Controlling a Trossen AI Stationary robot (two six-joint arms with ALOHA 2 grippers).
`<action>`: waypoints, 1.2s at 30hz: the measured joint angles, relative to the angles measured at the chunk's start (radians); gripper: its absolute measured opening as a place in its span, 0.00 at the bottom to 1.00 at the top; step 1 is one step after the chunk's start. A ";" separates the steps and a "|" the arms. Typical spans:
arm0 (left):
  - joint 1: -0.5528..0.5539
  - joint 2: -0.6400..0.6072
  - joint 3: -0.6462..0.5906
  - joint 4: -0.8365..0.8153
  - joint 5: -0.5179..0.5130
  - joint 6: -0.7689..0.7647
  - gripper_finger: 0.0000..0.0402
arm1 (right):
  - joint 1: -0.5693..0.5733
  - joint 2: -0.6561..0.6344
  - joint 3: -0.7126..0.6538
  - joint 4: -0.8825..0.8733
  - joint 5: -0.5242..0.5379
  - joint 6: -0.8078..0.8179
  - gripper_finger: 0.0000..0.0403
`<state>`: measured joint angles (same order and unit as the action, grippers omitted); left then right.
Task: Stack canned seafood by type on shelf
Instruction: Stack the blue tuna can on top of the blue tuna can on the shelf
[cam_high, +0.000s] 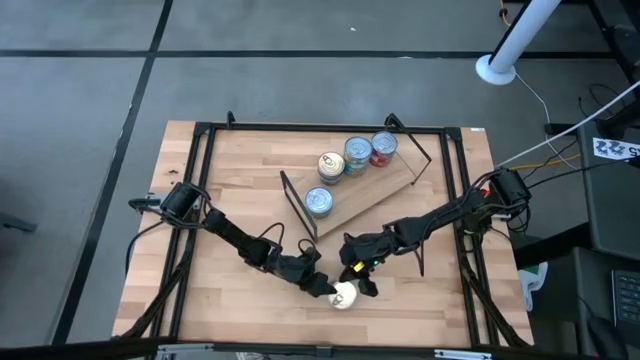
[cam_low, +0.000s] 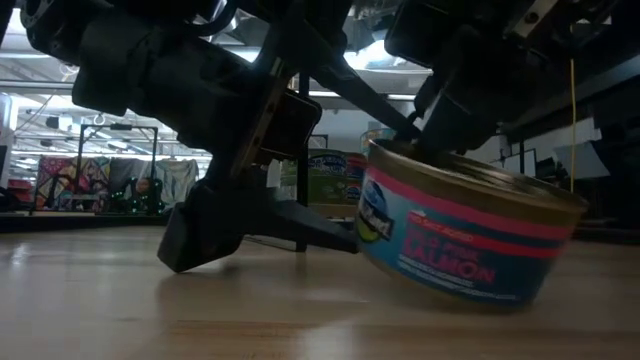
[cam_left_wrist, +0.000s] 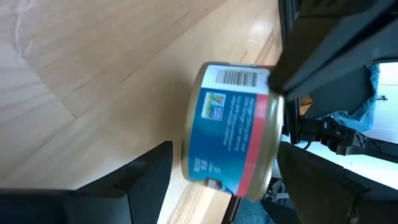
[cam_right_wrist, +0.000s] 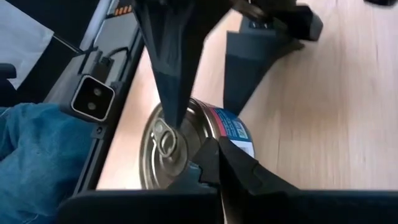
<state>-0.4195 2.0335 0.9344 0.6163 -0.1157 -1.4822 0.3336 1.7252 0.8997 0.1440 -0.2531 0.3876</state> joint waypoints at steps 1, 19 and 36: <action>0.000 0.000 0.000 0.000 -0.001 0.001 0.70 | 0.000 0.000 0.000 0.009 0.000 -0.004 0.00; 0.001 0.000 0.000 0.002 -0.031 0.096 0.70 | 0.000 -0.001 0.001 0.042 0.070 -0.056 0.00; 0.001 0.001 -0.002 0.007 -0.024 0.138 0.46 | 0.001 -0.002 0.002 0.044 0.068 -0.055 0.05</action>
<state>-0.4187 2.0346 0.9325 0.6235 -0.1399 -1.3440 0.3344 1.7229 0.9012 0.1883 -0.1852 0.3325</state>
